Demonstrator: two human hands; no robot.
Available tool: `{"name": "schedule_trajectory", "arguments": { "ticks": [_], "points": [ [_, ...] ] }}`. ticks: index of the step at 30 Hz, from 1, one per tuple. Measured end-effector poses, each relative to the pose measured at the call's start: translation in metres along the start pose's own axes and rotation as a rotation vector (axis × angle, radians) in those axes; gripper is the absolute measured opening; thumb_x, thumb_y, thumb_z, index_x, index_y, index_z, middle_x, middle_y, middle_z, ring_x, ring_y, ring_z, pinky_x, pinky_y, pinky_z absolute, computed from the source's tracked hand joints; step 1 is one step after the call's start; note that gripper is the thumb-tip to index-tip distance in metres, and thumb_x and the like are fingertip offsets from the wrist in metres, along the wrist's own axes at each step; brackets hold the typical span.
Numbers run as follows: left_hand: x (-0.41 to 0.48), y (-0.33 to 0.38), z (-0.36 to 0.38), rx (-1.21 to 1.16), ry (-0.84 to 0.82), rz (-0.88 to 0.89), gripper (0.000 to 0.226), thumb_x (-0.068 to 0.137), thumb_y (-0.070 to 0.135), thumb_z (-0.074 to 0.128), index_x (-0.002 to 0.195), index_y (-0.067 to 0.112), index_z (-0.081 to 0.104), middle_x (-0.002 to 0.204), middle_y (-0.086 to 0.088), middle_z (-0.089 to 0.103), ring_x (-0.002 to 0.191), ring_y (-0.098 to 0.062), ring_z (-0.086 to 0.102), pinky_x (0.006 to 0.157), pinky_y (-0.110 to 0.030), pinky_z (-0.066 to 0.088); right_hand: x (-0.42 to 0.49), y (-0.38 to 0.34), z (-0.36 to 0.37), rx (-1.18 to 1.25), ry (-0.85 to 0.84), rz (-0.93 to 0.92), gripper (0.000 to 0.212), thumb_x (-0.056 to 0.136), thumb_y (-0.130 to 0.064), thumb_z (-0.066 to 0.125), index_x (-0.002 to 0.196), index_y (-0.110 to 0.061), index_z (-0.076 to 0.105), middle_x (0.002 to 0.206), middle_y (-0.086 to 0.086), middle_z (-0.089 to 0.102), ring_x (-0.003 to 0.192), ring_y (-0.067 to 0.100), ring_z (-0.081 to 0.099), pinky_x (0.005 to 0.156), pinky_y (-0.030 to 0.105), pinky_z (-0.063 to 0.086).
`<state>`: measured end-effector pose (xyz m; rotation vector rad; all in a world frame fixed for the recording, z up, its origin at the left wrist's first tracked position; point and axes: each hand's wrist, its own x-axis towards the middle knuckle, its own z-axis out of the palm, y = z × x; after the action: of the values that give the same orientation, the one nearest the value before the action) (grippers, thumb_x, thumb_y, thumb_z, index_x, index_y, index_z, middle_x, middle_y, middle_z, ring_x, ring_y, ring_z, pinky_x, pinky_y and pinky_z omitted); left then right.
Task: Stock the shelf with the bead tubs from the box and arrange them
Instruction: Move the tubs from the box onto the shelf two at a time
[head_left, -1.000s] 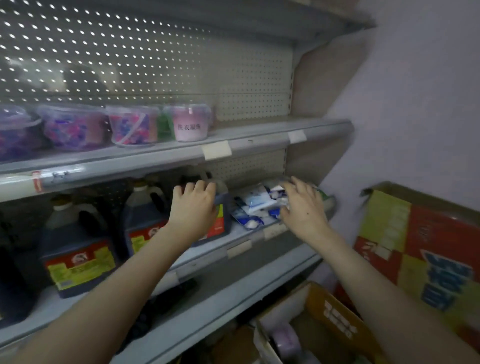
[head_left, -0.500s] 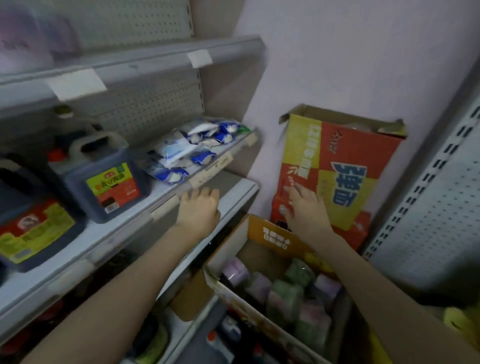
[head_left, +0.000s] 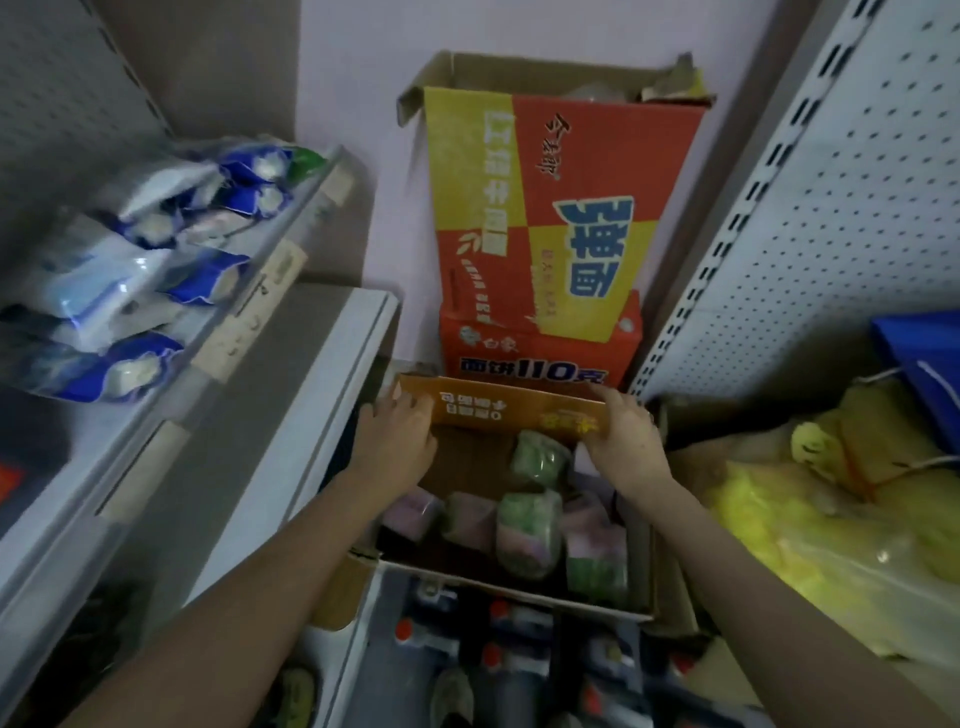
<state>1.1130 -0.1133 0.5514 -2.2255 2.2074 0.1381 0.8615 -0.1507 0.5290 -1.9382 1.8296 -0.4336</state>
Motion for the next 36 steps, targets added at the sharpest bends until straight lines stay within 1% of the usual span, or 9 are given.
{"name": "schedule_trajectory", "arguments": {
  "ticks": [2, 4, 9, 16, 22, 24, 29, 34, 36],
  "points": [
    [0.013, 0.0, 0.019, -0.062, -0.039, 0.015, 0.02, 0.091, 0.024, 0.048, 0.11, 0.02, 0.049, 0.115, -0.003, 0.056, 0.107, -0.022, 0.052, 0.092, -0.04, 0.039, 0.0, 0.011, 0.014, 0.092, 0.018, 0.09, 0.052, 0.083, -0.009, 0.057, 0.133, -0.017, 0.047, 0.129, 0.008, 0.054, 0.12, 0.03, 0.05, 0.098, 0.045, 0.044],
    [0.023, 0.002, 0.037, -0.131, -0.062, 0.046, 0.023, 0.09, 0.024, 0.049, 0.113, 0.022, 0.049, 0.115, -0.001, 0.057, 0.106, -0.02, 0.052, 0.09, -0.038, 0.038, 0.0, 0.023, 0.029, 0.129, 0.009, 0.157, 0.051, 0.083, -0.007, 0.056, 0.132, -0.018, 0.047, 0.126, 0.009, 0.055, 0.118, 0.031, 0.051, 0.096, 0.045, 0.045],
    [0.053, 0.008, 0.083, -0.228, -0.175, 0.071, 0.029, 0.091, 0.025, 0.05, 0.12, 0.024, 0.048, 0.12, 0.001, 0.056, 0.109, -0.019, 0.054, 0.095, -0.038, 0.042, 0.001, 0.051, 0.062, 0.108, -0.004, 0.275, 0.05, 0.082, -0.008, 0.061, 0.131, -0.012, 0.047, 0.124, 0.013, 0.056, 0.116, 0.033, 0.051, 0.095, 0.045, 0.045],
    [0.089, 0.022, 0.146, -0.31, -0.348, 0.086, 0.034, 0.091, 0.029, 0.052, 0.125, 0.023, 0.047, 0.119, 0.002, 0.056, 0.106, -0.016, 0.056, 0.09, -0.038, 0.048, 0.002, 0.085, 0.108, 0.17, 0.006, 0.406, 0.044, 0.088, -0.015, 0.059, 0.131, -0.012, 0.05, 0.122, 0.011, 0.059, 0.113, 0.03, 0.055, 0.091, 0.04, 0.046],
    [0.119, 0.04, 0.2, -0.356, -0.428, 0.075, 0.042, 0.09, 0.032, 0.055, 0.128, 0.017, 0.045, 0.123, -0.002, 0.055, 0.112, -0.021, 0.054, 0.091, -0.04, 0.046, 0.028, 0.106, 0.139, 0.228, 0.017, 0.494, 0.051, 0.087, -0.01, 0.058, 0.136, -0.019, 0.045, 0.13, 0.005, 0.054, 0.121, 0.023, 0.05, 0.099, 0.045, 0.044],
    [0.129, 0.047, 0.218, -0.398, -0.466, 0.027, 0.049, 0.089, 0.034, 0.058, 0.132, 0.016, 0.043, 0.127, -0.004, 0.053, 0.116, -0.023, 0.052, 0.094, -0.042, 0.045, 0.038, 0.113, 0.148, 0.251, 0.012, 0.511, 0.051, 0.087, -0.008, 0.057, 0.136, -0.017, 0.045, 0.132, 0.008, 0.053, 0.122, 0.026, 0.05, 0.099, 0.048, 0.044],
    [0.153, 0.063, 0.264, -0.567, -0.545, -0.121, 0.075, 0.077, 0.041, 0.072, 0.136, 0.01, 0.036, 0.132, -0.009, 0.048, 0.123, -0.028, 0.048, 0.098, -0.045, 0.044, 0.052, 0.131, 0.17, 0.317, -0.024, 0.594, 0.053, 0.087, -0.005, 0.054, 0.138, -0.014, 0.043, 0.134, 0.011, 0.051, 0.124, 0.029, 0.048, 0.102, 0.045, 0.042],
    [0.165, 0.087, 0.303, -0.692, -0.654, -0.258, 0.102, 0.059, 0.045, 0.084, 0.135, 0.001, 0.033, 0.133, -0.013, 0.048, 0.124, -0.029, 0.047, 0.1, -0.042, 0.043, 0.044, 0.149, 0.181, 0.288, 0.014, 0.558, 0.049, 0.088, -0.009, 0.058, 0.136, -0.011, 0.046, 0.133, 0.009, 0.054, 0.125, 0.026, 0.048, 0.1, 0.038, 0.04],
    [0.166, 0.095, 0.316, -0.738, -0.653, -0.298, 0.111, 0.048, 0.052, 0.086, 0.132, 0.001, 0.034, 0.132, -0.013, 0.05, 0.124, -0.027, 0.048, 0.1, -0.04, 0.044, 0.041, 0.157, 0.182, 0.281, 0.02, 0.545, 0.049, 0.088, -0.009, 0.06, 0.135, -0.012, 0.046, 0.131, 0.008, 0.055, 0.123, 0.025, 0.049, 0.099, 0.036, 0.041]
  ]
}}
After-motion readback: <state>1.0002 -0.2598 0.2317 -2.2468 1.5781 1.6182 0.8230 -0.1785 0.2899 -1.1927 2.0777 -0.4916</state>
